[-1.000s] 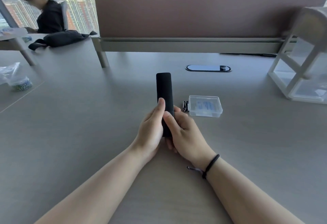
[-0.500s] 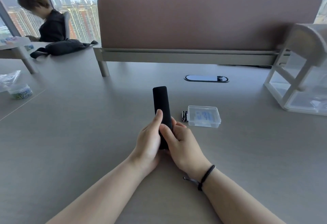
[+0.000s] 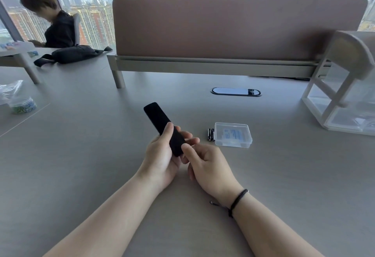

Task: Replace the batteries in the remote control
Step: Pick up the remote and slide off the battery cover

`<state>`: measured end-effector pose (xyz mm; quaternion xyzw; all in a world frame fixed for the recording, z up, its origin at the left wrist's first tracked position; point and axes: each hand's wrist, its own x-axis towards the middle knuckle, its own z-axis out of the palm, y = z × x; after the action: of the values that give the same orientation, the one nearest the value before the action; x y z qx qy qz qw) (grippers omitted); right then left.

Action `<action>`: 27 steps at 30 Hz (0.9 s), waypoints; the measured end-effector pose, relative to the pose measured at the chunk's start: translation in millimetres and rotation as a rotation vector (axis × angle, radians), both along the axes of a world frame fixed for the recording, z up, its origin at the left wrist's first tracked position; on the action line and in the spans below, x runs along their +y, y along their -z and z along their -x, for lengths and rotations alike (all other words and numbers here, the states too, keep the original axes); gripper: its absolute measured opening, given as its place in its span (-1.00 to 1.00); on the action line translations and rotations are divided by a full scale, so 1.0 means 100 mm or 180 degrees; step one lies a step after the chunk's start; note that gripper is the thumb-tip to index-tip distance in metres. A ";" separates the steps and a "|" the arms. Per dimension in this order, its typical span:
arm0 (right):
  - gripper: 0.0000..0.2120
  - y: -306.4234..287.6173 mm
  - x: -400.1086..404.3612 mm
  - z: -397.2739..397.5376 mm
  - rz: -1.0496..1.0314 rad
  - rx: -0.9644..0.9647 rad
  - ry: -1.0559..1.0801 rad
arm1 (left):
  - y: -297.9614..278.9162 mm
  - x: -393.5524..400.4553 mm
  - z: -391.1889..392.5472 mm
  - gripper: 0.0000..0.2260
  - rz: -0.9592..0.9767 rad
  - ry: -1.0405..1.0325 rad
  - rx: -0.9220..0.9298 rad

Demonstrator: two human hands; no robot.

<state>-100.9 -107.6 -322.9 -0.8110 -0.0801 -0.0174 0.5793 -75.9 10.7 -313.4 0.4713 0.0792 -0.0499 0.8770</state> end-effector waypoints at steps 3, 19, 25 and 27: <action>-0.55 0.02 -0.01 -0.02 0.0087 -0.0029 0.0049 | 0.00 0.04 -0.03 -0.79 0.0016 0.0020 -0.0001; -0.52 0.02 0.00 -0.03 0.0248 0.0009 0.0041 | -0.02 0.00 0.04 -0.77 -0.0278 0.0102 -0.0072; -0.39 -0.02 -0.02 -0.01 0.0014 0.0026 0.0065 | -0.01 -0.07 0.09 -0.77 -0.0075 0.0266 -0.0250; -0.38 -0.03 -0.03 -0.01 -0.0111 -0.0016 0.0040 | -0.02 -0.08 0.10 -0.67 -0.0043 0.0395 -0.0307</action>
<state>-99.6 -110.9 -320.2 -0.8012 -0.0760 -0.0246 0.5931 -86.1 2.5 -311.6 0.4830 0.0078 -0.0809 0.8719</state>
